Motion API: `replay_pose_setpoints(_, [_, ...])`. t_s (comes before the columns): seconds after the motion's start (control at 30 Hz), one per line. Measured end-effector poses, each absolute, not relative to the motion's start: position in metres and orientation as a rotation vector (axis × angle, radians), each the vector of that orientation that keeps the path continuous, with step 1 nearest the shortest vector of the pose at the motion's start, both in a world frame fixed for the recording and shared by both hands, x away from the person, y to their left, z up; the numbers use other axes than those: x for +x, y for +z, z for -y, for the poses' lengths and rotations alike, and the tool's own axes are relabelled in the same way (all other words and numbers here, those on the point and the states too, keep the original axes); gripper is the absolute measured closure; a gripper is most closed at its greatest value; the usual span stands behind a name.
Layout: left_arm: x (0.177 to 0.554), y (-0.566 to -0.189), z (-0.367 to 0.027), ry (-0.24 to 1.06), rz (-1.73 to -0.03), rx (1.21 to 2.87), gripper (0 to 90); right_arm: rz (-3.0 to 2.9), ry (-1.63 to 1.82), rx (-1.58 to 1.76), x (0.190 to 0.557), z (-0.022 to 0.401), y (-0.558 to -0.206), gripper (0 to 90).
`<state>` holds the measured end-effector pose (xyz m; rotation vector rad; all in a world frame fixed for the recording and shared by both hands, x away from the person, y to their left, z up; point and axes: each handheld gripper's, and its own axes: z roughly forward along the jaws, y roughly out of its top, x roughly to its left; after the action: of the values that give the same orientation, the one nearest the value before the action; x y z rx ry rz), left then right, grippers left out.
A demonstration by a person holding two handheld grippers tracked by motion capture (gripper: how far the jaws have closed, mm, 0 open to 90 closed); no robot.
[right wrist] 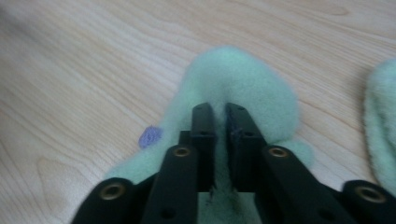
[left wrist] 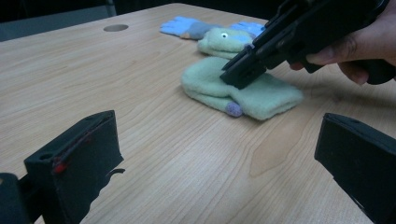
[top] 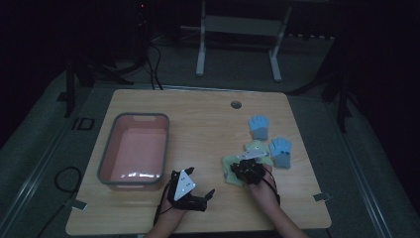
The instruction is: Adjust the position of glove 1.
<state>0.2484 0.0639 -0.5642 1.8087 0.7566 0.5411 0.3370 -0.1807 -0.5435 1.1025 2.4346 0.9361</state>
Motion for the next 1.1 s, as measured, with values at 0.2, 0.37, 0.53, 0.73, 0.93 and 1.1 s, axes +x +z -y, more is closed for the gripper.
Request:
replay_pose_setpoints(0.2, [0.248,-0.564,-0.064,0.542,-0.758,1.809,0.6,-2.471,0.935,1.031,0.339,0.182,-0.544,69.4])
replay_pose_setpoints(0.37, [0.249,-0.564,-0.064,0.540,-0.762,1.808,0.6,-2.470,0.943,0.987,0.338,0.182,-0.542,61.7])
replay_pose_setpoints(0.53, [0.248,-0.564,-0.064,0.542,-0.759,1.809,0.6,-2.409,0.986,0.971,0.336,0.193,-0.521,59.3])
replay_pose_setpoints(0.73, [0.249,-0.564,-0.064,0.539,-0.763,1.808,0.6,-2.315,0.985,1.018,0.346,0.228,-0.498,60.8])
replay_pose_setpoints(0.93, [0.249,-0.564,-0.064,0.538,-0.766,1.805,0.6,-2.261,0.964,1.119,0.361,0.264,-0.494,61.8])
replay_pose_setpoints(1.1, [0.249,-0.564,-0.064,0.538,-0.767,1.805,0.6,-2.265,0.947,1.153,0.374,0.277,-0.502,61.5])
